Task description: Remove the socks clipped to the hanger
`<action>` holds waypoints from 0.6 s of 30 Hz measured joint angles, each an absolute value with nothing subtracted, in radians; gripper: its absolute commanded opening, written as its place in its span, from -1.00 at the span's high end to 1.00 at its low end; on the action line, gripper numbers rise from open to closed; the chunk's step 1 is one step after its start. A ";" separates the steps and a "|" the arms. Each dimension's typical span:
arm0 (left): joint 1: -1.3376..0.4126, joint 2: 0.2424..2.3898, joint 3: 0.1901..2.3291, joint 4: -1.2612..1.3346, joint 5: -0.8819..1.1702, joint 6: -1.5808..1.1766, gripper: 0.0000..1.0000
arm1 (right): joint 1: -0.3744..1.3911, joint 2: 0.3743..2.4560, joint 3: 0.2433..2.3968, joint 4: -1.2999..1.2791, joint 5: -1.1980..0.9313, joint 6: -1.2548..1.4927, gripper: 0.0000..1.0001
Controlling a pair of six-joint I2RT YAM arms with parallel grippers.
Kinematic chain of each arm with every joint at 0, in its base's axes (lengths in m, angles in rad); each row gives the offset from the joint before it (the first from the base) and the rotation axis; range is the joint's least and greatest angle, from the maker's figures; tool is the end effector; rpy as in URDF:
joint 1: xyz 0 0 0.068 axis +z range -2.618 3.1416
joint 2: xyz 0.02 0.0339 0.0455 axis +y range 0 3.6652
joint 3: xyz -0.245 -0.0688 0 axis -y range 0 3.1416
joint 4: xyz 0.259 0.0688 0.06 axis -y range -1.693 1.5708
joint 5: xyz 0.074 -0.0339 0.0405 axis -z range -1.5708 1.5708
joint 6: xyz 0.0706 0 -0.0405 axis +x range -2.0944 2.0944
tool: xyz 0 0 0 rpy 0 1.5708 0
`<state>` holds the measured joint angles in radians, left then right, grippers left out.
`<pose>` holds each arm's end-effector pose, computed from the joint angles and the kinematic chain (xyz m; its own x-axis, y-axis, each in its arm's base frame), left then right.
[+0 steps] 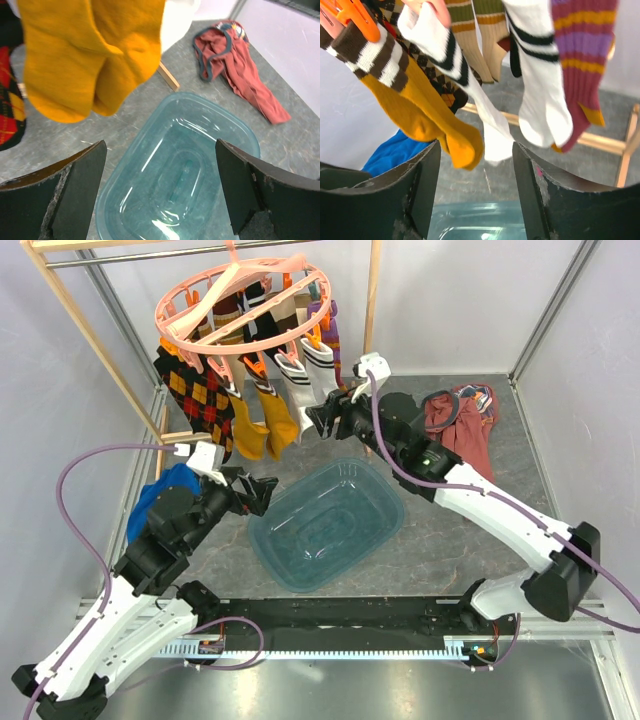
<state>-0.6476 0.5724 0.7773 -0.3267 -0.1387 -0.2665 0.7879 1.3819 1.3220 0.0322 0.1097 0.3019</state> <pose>0.1640 -0.1118 0.3402 -0.2220 -0.1591 -0.9620 0.4453 0.8612 -0.2452 0.2737 0.2641 0.3945 -0.2052 0.2128 -0.9553 -0.5932 0.7493 0.2943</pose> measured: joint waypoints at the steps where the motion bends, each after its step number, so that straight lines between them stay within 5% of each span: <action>1: -0.648 0.566 0.776 -0.326 -0.149 -0.266 -0.92 | 0.788 1.397 1.327 0.051 0.104 0.287 -0.29; 9: -0.648 0.557 0.773 -0.323 -0.147 -0.267 -0.91 | 0.788 1.486 1.336 0.170 0.091 0.171 0.01; 13: -0.648 0.579 0.773 -0.289 -0.117 -0.267 -0.90 | 0.788 1.521 1.346 0.181 0.095 0.138 0.95; 18: -0.648 0.702 0.870 -0.255 -0.092 -0.267 -0.86 | 0.789 1.537 1.378 0.160 0.086 0.144 1.00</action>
